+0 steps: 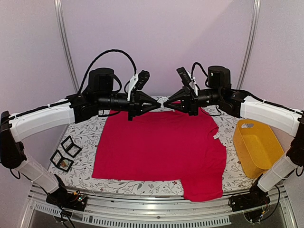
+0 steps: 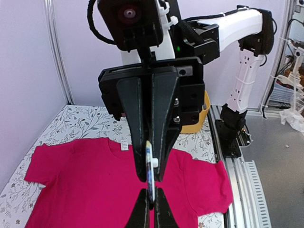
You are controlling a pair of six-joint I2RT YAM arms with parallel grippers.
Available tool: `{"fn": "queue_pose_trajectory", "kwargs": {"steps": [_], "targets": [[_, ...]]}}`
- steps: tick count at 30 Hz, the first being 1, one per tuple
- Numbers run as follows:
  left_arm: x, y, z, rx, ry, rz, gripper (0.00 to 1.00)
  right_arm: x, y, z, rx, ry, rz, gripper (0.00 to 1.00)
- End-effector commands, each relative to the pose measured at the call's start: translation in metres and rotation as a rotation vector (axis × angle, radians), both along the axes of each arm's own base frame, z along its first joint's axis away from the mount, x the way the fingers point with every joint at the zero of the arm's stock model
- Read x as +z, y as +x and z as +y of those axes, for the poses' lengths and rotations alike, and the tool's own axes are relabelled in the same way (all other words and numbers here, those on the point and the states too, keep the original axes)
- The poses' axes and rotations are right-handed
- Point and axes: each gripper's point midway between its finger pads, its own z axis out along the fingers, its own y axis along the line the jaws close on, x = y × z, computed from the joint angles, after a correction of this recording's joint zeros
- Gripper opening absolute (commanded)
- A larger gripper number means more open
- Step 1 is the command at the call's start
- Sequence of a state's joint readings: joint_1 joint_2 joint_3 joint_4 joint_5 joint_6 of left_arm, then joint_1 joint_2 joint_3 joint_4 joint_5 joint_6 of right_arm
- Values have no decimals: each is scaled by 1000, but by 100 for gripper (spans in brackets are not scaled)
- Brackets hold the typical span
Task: Pin the brooch onto the clothing
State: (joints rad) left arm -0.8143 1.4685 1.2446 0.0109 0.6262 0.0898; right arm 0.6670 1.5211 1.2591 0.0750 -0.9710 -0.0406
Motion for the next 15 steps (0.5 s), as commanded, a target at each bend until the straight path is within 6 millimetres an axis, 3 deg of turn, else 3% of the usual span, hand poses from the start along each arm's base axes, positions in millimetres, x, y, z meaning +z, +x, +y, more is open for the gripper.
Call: {"fn": "queue_pose_trajectory", "kwargs": {"steps": [1, 5, 9, 15], "targets": [[8, -16, -11, -67, -10, -38, 0, -1, 17, 5, -70, -11, 15, 5], [8, -20, -14, -81, -8, -44, 0, -2, 22, 6, -99, -21, 17, 5], [11, -18, -11, -55, -12, -50, 0, -5, 23, 7, -110, -41, 6, 16], [16, 5, 9, 89, -10, -88, 0, -7, -1, -4, -26, -74, -71, 51]]}}
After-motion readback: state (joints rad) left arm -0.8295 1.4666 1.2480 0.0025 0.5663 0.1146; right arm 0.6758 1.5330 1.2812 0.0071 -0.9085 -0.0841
